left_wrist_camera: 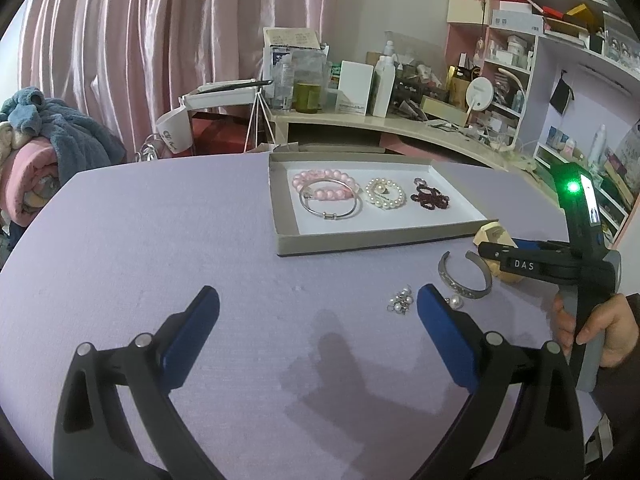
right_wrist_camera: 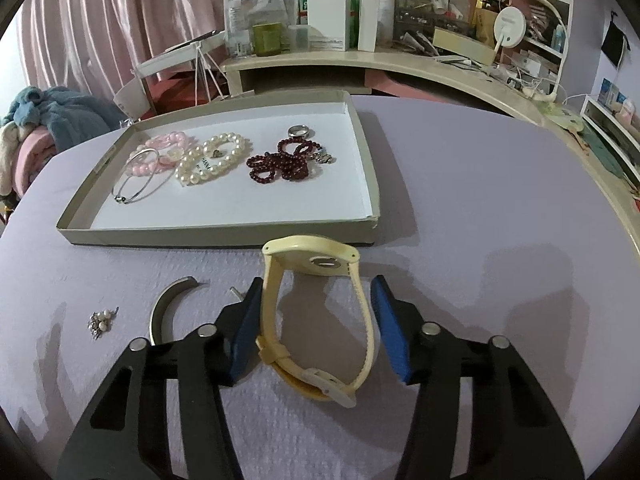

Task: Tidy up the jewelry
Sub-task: 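Grasp the cream-strap watch by its strap with the right tool, then grasp the silver flower earring with the left tool while the right tool holds the watch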

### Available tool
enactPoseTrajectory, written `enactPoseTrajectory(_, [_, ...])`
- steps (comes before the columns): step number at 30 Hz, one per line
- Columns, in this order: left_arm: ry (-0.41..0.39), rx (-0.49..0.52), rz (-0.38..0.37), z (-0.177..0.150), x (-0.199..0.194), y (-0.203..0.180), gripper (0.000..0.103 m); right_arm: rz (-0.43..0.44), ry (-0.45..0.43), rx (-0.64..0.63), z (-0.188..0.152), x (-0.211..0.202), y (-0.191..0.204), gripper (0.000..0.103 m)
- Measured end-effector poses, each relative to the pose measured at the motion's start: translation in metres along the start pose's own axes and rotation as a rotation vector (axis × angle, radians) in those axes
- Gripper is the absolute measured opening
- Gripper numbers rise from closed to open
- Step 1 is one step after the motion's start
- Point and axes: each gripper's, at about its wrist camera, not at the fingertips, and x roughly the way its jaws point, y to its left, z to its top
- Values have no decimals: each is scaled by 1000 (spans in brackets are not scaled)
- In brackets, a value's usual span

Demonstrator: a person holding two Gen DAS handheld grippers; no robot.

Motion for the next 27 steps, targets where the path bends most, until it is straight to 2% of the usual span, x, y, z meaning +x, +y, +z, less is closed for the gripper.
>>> enactPoseTrajectory(7, [8,15,-6,0,4,-8,99,-9,20,22,-3,0,-8,52])
enactPoseTrajectory(10, [15,21,-10,-1,8,-13,99,4,12,20,-4,-3,-9,41])
enactPoseTrajectory(18, [80,74,-6,-3,31,-37,98,39,-23,86,-5,-20,-30,40])
enactPoseTrajectory(22, [136,96,-17,-4,50,-53,80,68,-23,123,-5,-23,-40,40])
enactPoseTrajectory(24, [159,105,-14,-5,58,-59,75,78,-21,131,-5,-24,-42,40])
enactPoseTrajectory(27, [190,114,-9,-6,70,-66,63,85,-19,134,-6,-24,-45,40])
